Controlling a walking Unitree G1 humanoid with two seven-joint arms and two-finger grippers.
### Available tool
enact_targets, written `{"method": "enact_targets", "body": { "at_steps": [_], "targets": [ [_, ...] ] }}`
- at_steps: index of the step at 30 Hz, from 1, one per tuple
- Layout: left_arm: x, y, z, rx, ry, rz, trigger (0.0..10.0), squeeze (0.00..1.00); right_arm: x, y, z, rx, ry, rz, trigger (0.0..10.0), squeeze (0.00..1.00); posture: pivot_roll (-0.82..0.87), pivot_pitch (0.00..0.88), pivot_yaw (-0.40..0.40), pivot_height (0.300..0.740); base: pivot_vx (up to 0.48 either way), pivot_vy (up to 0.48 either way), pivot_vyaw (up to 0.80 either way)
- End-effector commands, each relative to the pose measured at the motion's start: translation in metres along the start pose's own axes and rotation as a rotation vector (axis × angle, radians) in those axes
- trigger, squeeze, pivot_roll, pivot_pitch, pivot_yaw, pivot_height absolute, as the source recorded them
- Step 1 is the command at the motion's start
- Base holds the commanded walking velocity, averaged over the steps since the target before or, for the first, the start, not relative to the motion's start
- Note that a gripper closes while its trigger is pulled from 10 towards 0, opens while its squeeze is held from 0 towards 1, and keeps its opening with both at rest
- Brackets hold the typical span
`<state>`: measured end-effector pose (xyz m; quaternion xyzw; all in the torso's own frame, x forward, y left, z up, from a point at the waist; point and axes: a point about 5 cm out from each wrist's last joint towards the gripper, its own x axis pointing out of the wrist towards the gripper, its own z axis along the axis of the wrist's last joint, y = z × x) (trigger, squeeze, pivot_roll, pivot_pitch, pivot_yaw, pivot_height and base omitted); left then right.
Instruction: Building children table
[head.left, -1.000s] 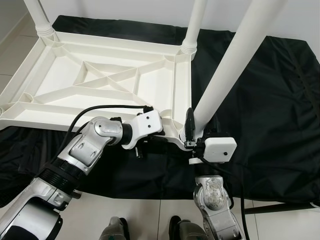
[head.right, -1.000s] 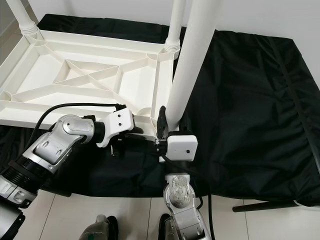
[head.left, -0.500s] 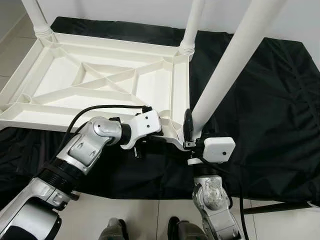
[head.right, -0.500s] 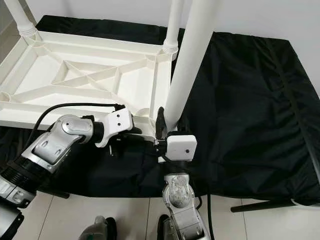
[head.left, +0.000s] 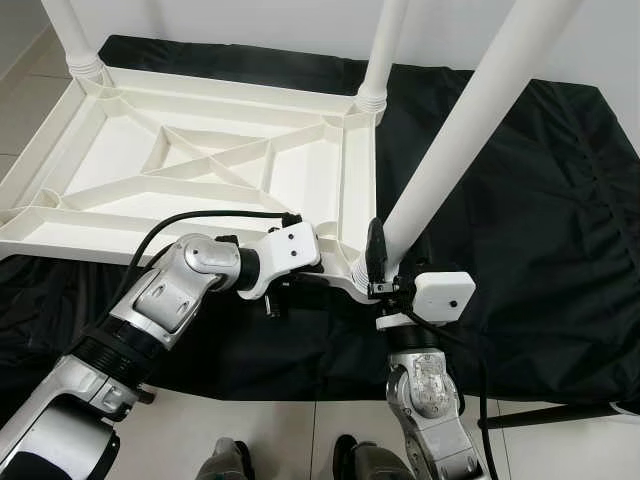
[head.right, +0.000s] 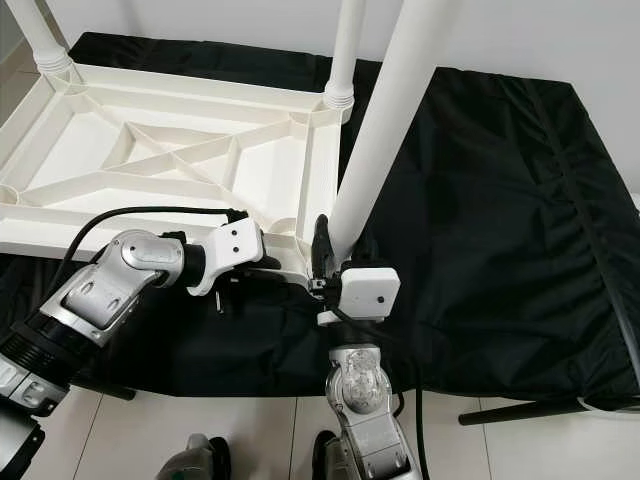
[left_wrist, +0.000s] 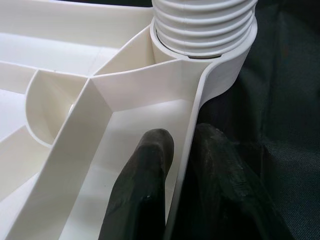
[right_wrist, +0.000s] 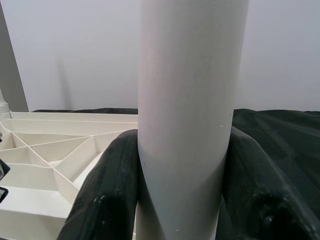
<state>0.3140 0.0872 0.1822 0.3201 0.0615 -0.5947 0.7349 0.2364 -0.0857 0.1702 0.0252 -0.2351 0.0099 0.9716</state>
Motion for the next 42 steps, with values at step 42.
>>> {"method": "enact_targets", "body": {
  "at_steps": [42],
  "targets": [
    [-0.024, 0.014, 0.024, 0.122, -0.031, -0.002, 10.0, 0.00, -0.064, -0.044, -0.102, -0.204, 0.649, -0.231, 10.0, 0.00, 0.03, 0.231, 0.013, 0.740, 0.000, 0.000, 0.00]
  ]
}}
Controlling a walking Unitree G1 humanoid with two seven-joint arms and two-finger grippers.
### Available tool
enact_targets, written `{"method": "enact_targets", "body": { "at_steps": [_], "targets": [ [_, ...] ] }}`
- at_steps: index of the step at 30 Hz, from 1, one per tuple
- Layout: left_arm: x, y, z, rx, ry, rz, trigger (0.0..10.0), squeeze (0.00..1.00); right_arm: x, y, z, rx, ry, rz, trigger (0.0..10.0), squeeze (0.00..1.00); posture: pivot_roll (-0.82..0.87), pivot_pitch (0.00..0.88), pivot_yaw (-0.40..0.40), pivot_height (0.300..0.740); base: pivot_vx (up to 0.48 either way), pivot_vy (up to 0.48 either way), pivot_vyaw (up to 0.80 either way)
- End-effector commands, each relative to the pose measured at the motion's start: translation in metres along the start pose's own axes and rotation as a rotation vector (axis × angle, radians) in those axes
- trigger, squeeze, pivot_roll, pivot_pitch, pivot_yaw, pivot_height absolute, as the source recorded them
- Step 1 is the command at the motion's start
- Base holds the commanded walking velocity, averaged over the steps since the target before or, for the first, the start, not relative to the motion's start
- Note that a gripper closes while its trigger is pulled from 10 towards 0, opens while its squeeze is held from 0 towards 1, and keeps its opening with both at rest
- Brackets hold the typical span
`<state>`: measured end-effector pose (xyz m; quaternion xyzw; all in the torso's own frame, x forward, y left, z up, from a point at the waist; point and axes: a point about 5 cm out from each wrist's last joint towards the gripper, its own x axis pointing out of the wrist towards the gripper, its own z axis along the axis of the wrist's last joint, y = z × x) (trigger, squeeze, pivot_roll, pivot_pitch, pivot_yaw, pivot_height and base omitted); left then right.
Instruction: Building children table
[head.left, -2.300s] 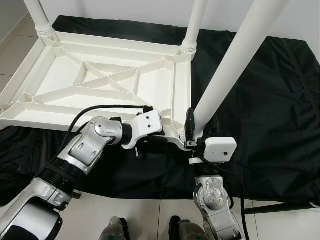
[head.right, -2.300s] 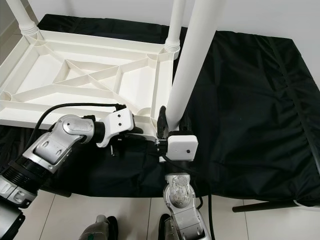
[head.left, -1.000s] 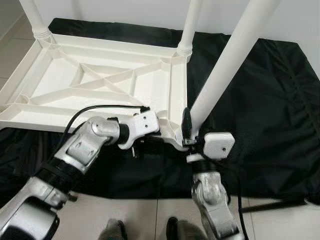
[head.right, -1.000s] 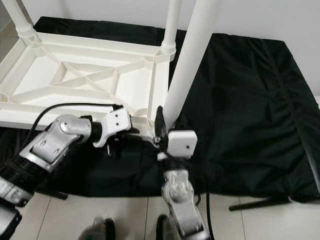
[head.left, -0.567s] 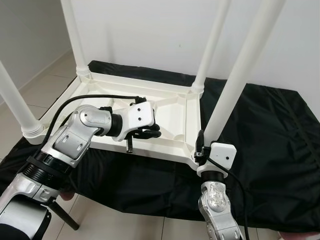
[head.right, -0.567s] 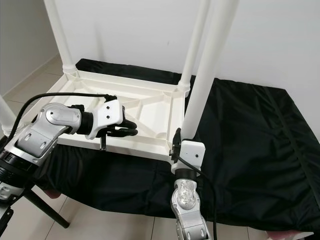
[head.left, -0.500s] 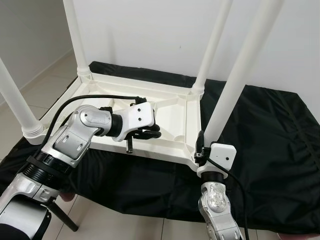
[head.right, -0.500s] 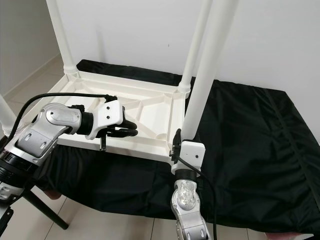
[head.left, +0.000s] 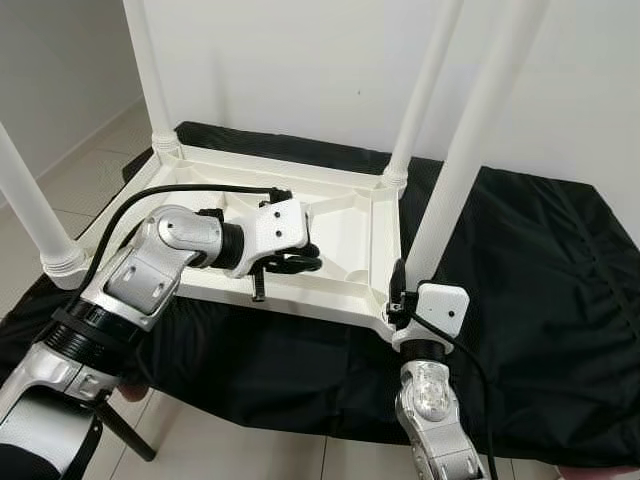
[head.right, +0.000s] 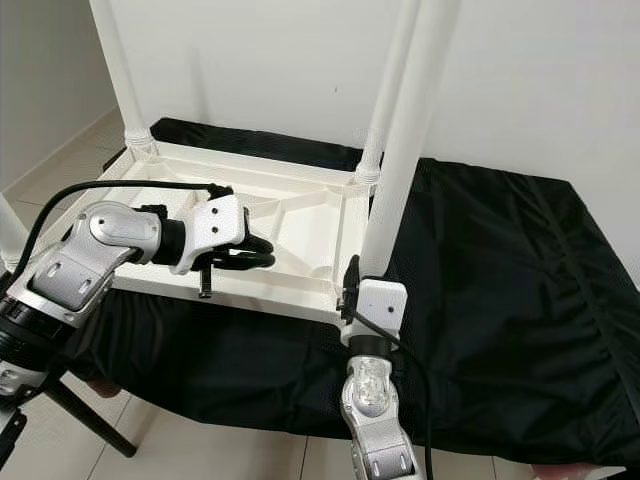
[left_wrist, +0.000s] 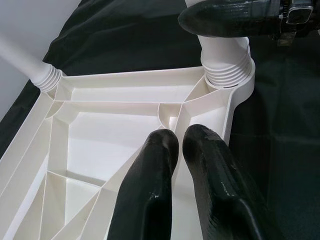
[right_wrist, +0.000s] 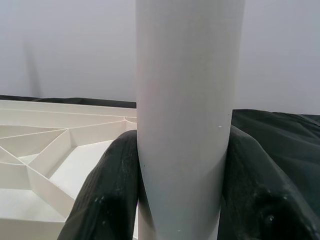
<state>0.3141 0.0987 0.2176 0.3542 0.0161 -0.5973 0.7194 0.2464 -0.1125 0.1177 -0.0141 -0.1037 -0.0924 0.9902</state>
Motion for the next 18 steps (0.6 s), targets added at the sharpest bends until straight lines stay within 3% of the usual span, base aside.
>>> {"method": "enact_targets", "body": {
  "at_steps": [1, 18],
  "targets": [
    [0.0023, -0.0012, 0.0020, 0.007, -0.006, -0.012, 10.0, 0.00, -0.0309, -0.0153, -0.0645, -0.112, 0.380, -0.034, 10.0, 0.00, 0.03, 0.231, 0.013, 0.740, 0.000, 0.000, 0.00],
    [0.0023, -0.0012, 0.0020, 0.007, -0.006, -0.012, 10.0, 0.00, -0.0309, -0.0153, -0.0645, -0.112, 0.380, -0.034, 10.0, 0.00, 0.03, 0.231, 0.013, 0.740, 0.000, 0.000, 0.00]
  ]
}}
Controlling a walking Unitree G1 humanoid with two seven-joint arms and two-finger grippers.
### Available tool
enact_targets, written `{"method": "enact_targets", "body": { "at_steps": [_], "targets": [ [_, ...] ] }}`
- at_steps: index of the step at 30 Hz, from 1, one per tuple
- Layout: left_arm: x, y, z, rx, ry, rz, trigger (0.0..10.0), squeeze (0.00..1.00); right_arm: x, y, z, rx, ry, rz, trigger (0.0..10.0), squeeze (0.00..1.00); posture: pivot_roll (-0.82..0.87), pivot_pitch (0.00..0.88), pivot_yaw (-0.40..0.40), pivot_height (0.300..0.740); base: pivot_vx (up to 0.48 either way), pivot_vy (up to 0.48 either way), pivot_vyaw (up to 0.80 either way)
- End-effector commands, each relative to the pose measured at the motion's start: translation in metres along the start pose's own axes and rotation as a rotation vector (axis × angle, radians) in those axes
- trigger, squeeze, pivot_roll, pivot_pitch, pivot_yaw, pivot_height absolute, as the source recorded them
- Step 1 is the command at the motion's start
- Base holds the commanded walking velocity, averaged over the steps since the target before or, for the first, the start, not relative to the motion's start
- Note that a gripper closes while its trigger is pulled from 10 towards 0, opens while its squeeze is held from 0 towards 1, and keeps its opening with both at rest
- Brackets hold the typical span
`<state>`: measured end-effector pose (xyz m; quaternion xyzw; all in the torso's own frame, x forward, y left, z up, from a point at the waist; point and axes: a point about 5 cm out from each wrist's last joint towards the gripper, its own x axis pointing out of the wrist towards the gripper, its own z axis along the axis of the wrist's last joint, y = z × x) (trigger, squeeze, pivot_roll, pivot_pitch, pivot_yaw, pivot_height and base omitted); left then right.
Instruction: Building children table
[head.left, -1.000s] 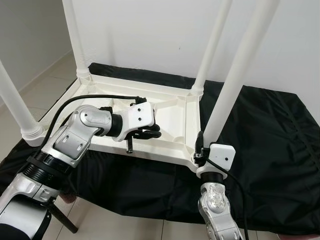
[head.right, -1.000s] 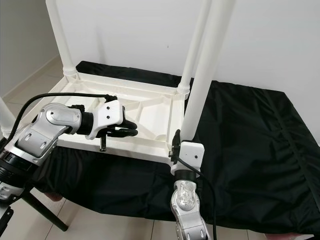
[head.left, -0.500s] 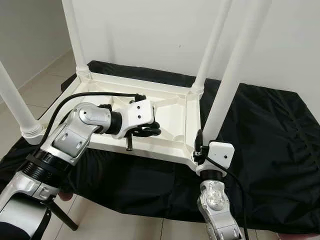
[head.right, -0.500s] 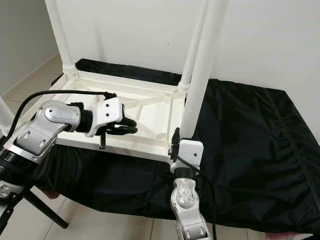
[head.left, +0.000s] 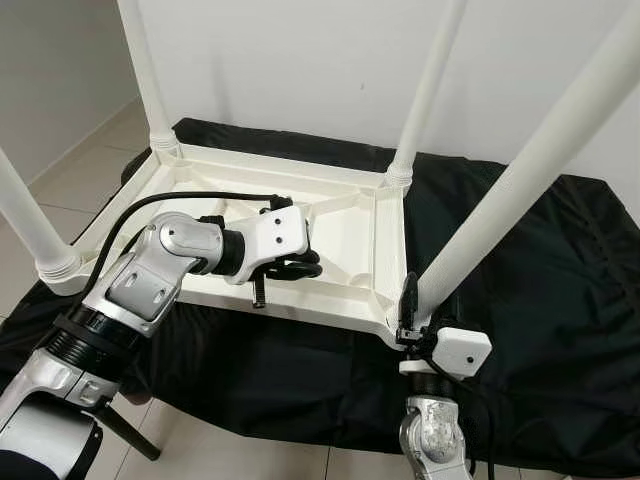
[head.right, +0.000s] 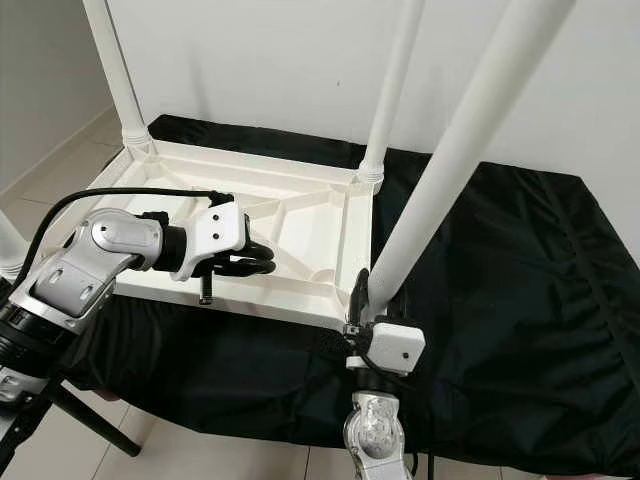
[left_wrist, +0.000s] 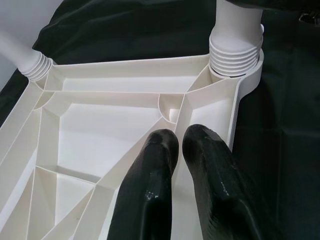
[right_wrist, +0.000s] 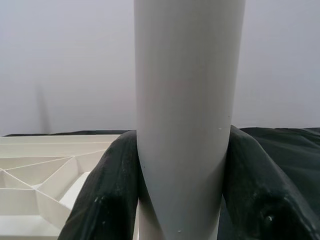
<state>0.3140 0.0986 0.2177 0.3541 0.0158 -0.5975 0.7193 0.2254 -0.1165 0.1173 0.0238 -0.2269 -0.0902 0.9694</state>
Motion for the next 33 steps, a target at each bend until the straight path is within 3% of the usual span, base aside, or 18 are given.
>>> {"method": "enact_targets", "body": {
  "at_steps": [1, 9, 10, 11, 13, 16, 17, 33],
  "targets": [
    [0.002, -0.001, 0.002, 0.007, -0.005, -0.012, 10.0, 0.00, -0.027, -0.014, -0.062, -0.216, 0.620, -0.029, 10.0, 0.00, 0.03, 0.231, 0.013, 0.740, 0.000, 0.000, 0.00],
    [0.002, -0.001, 0.002, 0.007, -0.005, -0.012, 10.0, 0.00, -0.027, -0.014, -0.062, -0.216, 0.620, -0.029, 10.0, 0.00, 0.03, 0.231, 0.013, 0.740, 0.000, 0.000, 0.00],
    [0.002, -0.001, 0.002, 0.007, -0.005, -0.010, 10.0, 0.00, -0.027, -0.015, -0.062, -0.208, 0.619, -0.049, 10.0, 0.00, 0.03, 0.000, 0.000, 0.740, 0.000, 0.000, 0.00],
    [0.000, 0.003, 0.003, 0.012, -0.005, 0.006, 10.0, 0.00, -0.004, -0.013, -0.050, -0.147, 0.478, -0.058, 10.0, 1.00, 0.02, 0.000, 0.000, 0.740, 0.000, 0.000, 0.00],
    [-0.002, 0.009, 0.004, 0.016, -0.005, 0.027, 10.0, 0.00, 0.023, -0.010, -0.033, -0.076, 0.303, -0.066, 10.0, 1.00, 0.02, 0.000, 0.000, 0.740, 0.000, 0.000, 0.00],
    [-0.002, 0.010, 0.005, 0.018, -0.006, 0.032, 10.0, 0.00, 0.029, -0.009, -0.029, -0.067, 0.268, -0.068, 10.0, 1.00, 0.02, 0.000, 0.000, 0.740, 0.000, 0.000, 0.00],
    [-0.002, 0.010, 0.005, 0.017, -0.006, 0.033, 10.0, 0.00, 0.030, -0.008, -0.029, -0.065, 0.265, -0.062, 10.0, 0.00, 0.02, 0.000, 0.000, 0.740, 0.000, 0.000, 0.00],
    [-0.001, 0.007, 0.000, -0.038, -0.034, 0.089, 10.0, 0.00, 0.050, -0.008, -0.027, -0.074, 0.240, -0.012, 10.0, 0.00, 0.02, 0.000, 0.000, 0.740, 0.000, 0.000, 0.00]
  ]
}}
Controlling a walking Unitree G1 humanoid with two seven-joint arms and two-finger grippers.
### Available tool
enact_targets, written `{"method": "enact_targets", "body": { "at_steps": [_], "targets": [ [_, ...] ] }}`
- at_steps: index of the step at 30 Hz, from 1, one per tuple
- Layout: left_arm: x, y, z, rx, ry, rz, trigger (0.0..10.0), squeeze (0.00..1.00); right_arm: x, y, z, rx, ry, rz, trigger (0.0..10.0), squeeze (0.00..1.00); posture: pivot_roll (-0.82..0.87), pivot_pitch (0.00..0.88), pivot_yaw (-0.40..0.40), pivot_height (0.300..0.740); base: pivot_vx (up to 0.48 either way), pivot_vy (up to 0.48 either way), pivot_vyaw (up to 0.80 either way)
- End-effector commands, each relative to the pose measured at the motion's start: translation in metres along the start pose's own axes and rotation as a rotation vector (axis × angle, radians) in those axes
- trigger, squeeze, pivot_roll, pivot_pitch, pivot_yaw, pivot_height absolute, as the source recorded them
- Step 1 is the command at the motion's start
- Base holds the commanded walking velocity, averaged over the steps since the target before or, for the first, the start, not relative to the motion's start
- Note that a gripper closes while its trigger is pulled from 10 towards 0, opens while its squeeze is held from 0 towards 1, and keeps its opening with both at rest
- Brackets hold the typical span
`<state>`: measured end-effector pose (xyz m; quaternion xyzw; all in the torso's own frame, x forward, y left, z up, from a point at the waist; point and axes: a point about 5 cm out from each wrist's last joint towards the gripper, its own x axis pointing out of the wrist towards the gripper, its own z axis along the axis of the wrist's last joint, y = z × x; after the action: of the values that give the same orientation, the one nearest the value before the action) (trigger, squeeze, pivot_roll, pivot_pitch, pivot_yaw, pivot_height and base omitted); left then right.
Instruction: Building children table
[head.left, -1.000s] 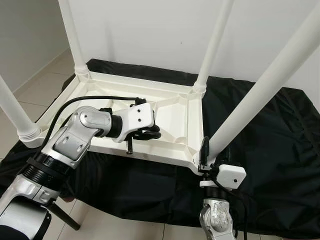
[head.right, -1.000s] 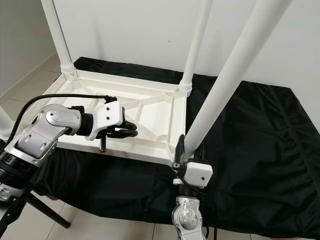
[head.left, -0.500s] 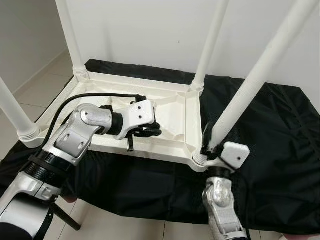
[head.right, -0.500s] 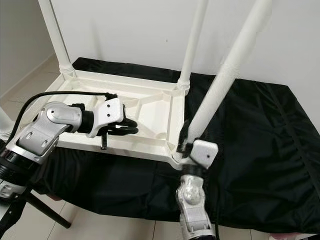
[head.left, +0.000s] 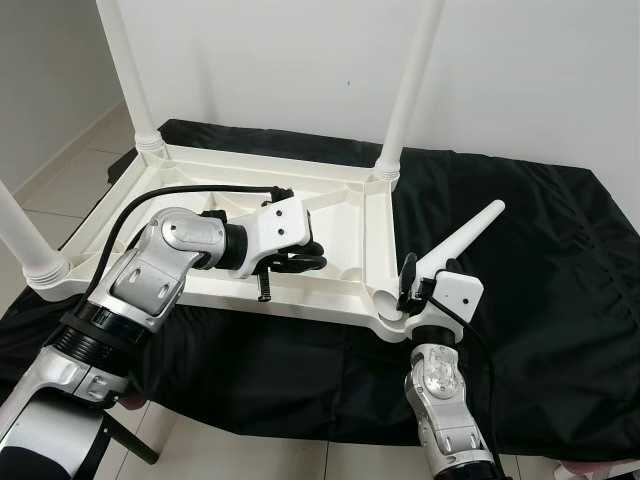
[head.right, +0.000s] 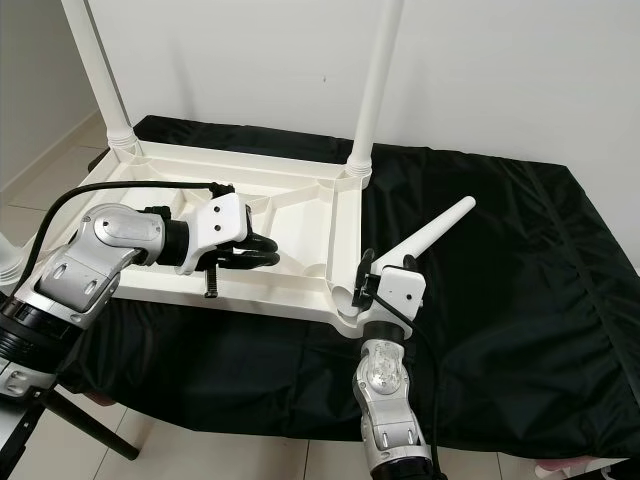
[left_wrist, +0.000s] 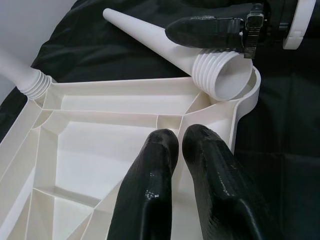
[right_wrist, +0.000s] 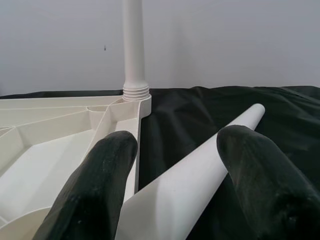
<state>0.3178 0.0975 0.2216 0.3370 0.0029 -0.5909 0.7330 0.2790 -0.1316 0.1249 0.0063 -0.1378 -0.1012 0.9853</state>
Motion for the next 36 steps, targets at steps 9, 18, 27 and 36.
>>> {"method": "enact_targets", "body": {
  "at_steps": [9, 18, 27, 36],
  "targets": [
    [0.003, 0.007, -0.006, -0.137, -0.065, 0.208, 10.0, 0.00, 0.013, -0.006, -0.004, -0.009, 0.023, 0.054, 10.0, 0.00, 0.02, 0.133, 0.005, 0.740, 0.000, 0.000, 0.00],
    [0.003, 0.007, -0.006, -0.137, -0.065, 0.208, 10.0, 0.00, 0.013, -0.006, -0.004, -0.009, 0.023, 0.054, 10.0, 0.00, 0.02, 0.133, 0.005, 0.740, 0.000, 0.000, 0.00],
    [0.003, 0.007, -0.006, -0.137, -0.065, 0.208, 10.0, 0.00, 0.013, -0.006, -0.004, -0.009, 0.023, 0.054, 10.0, 0.00, 0.02, 0.133, 0.005, 0.740, 0.000, 0.000, 0.00],
    [0.003, 0.007, -0.006, -0.137, -0.065, 0.208, 10.0, 0.00, 0.013, -0.006, -0.004, -0.009, 0.023, 0.054, 10.0, 0.00, 0.02, 0.133, 0.005, 0.740, 0.000, 0.000, 0.00]
  ]
}}
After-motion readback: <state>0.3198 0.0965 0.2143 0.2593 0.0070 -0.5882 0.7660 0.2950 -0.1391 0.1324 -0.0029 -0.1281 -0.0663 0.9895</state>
